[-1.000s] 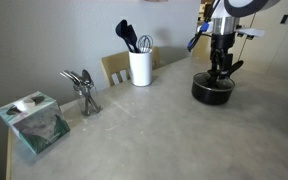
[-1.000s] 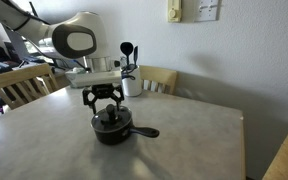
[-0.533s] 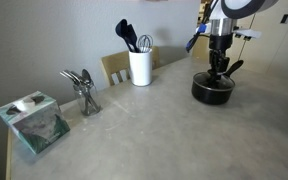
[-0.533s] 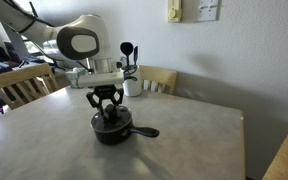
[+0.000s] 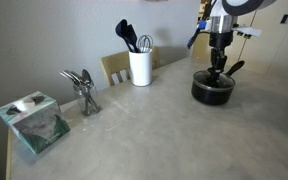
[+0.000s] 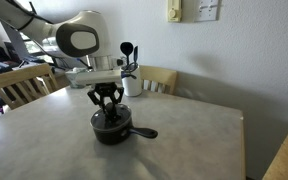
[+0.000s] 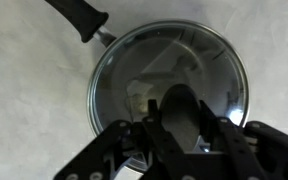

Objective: Remove the lid from the black pot and place it on the table

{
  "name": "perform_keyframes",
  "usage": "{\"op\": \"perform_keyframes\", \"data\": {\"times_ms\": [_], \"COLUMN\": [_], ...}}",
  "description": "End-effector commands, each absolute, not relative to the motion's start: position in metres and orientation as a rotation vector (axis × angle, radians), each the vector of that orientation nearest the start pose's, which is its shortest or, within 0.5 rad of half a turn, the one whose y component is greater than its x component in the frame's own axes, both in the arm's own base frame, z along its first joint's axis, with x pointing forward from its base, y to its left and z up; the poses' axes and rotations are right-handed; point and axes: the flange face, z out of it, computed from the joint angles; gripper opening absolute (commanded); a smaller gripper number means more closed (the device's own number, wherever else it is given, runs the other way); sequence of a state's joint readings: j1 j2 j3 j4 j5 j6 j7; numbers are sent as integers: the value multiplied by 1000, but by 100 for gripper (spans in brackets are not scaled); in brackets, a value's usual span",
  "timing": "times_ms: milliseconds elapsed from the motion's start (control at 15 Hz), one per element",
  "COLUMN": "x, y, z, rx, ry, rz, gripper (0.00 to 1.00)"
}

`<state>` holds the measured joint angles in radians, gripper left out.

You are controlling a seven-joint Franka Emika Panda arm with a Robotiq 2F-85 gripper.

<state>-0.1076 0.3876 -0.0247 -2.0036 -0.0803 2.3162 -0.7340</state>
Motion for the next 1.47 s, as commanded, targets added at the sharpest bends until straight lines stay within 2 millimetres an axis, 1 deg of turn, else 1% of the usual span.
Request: {"op": "perform_keyframes", "data": {"times_ms": [0, 200, 333, 467, 600, 867, 1000, 1133, 1400], "x": [586, 586, 585, 583, 581, 588, 594, 600, 608], "y": [-75, -64, -51, -32, -8, 44, 72, 99, 146], "z": [285, 298, 302, 305, 306, 302, 298, 289, 259], "rx": [-3052, -3064, -3056, -3028, -3005, -2993, -2988, -3013, -3088], "ry": [-929, -853, -801, -742, -671, -533, -444, -362, -213], "rz": [116, 120, 155, 212, 264, 295, 280, 268, 270], "gripper": [15, 15, 15, 15, 15, 15, 15, 15, 15]}}
